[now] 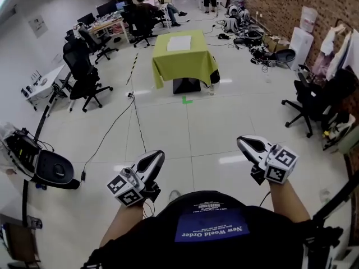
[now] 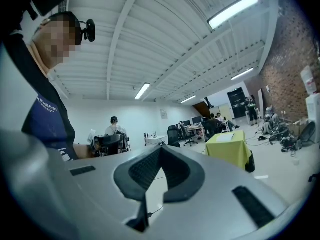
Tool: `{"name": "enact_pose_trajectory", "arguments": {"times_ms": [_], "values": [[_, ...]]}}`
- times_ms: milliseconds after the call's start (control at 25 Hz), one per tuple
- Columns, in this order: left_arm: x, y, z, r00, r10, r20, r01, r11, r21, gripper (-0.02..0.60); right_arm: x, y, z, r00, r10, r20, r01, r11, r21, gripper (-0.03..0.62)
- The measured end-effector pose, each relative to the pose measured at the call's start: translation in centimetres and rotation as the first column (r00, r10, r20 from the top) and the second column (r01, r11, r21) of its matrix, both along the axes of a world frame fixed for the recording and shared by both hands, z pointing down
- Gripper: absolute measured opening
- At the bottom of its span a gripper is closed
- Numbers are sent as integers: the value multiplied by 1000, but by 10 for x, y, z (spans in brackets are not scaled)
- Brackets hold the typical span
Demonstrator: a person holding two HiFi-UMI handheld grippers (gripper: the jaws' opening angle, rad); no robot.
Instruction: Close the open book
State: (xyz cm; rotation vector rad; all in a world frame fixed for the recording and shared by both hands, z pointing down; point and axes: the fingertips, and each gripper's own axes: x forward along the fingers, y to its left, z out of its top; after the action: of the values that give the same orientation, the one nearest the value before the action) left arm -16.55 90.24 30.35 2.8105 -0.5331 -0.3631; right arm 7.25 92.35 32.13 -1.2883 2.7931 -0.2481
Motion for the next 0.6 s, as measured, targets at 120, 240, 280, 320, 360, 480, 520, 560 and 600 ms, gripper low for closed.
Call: {"name": "enact_pose_trajectory", "arguments": {"times_ms": [120,240,280,320,360,480,520,560,600], "values": [[-28,-36,6,1000,-2,-21,2,1000,-2,6,-30,-37,0,1000,-8,-29,8,1000,7,-17],[-57,-82,1,999,16,-36,-16,1000,3,8,-60,-79,-10,999,13,-35,-13,1000,18,-17],[-69,-98,-2,999,23,-37,-23,1000,10,8,-72,-93,-14,999,18,-37,-18,1000,22,-17],[-82,-112,-6,999,29,-36,-29,999,19,8,-86,-107,-18,999,20,-44,-19,999,26,-17],[-96,-127,-9,999,33,-34,-32,999,27,8,-101,-122,-22,998,20,-52,-19,999,32,-17],[-133,-172,-15,999,39,-26,-38,999,36,8,-137,-165,-32,998,26,-55,-24,999,44,-15],[-142,-185,-16,999,41,-23,-40,999,36,8,-146,-178,-33,998,28,-54,-26,999,45,-15],[-151,-197,-16,999,43,-21,-42,998,37,8,-155,-190,-34,998,28,-56,-26,999,44,-15],[-158,-208,-16,999,44,-20,-43,998,37,8,-164,-200,-35,998,26,-58,-24,999,43,-17]]}}
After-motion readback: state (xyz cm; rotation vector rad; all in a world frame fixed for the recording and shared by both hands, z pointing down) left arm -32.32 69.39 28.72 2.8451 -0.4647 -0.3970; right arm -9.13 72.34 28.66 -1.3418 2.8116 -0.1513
